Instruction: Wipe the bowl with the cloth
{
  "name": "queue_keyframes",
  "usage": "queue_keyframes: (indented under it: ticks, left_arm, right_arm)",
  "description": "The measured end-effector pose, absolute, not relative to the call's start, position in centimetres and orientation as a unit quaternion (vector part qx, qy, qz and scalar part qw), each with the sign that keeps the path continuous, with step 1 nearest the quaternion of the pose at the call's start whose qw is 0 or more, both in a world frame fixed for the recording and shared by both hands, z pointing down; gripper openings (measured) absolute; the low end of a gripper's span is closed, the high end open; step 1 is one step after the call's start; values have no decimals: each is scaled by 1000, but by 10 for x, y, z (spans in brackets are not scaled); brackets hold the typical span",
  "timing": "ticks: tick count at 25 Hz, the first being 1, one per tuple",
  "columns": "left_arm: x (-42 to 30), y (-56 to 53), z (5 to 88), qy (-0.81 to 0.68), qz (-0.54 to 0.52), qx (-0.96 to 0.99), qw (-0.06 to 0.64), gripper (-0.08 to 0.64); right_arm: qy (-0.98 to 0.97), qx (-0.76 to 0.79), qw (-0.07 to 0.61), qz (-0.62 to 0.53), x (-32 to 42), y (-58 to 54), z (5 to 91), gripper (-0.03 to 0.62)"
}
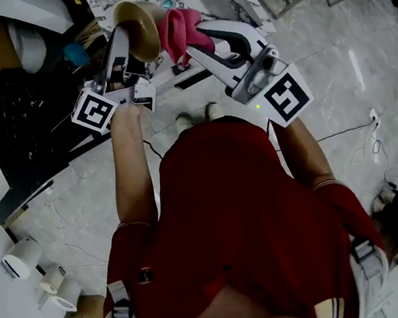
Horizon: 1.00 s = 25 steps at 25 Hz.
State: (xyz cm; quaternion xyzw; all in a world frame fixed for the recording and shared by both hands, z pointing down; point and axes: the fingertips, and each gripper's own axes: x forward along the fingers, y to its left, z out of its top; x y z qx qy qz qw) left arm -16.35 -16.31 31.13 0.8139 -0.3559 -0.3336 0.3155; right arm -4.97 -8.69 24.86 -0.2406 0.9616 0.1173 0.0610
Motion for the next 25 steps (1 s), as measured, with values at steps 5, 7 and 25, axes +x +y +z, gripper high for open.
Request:
queue_keyframes:
  ticks: [5, 7, 25]
  left_arm:
    - [-159, -163, 314, -329, -331, 822, 326, 23]
    - [-158, -162, 314, -318, -330, 825, 329, 23]
    - [-149, -149, 311, -229, -335, 843, 354, 23]
  right_arm:
    - [963, -223, 41, 143, -52, -87, 247, 67]
    - [964, -215, 33, 151, -53, -87, 246, 67]
    - [975, -133, 21, 179, -59, -83, 232, 67]
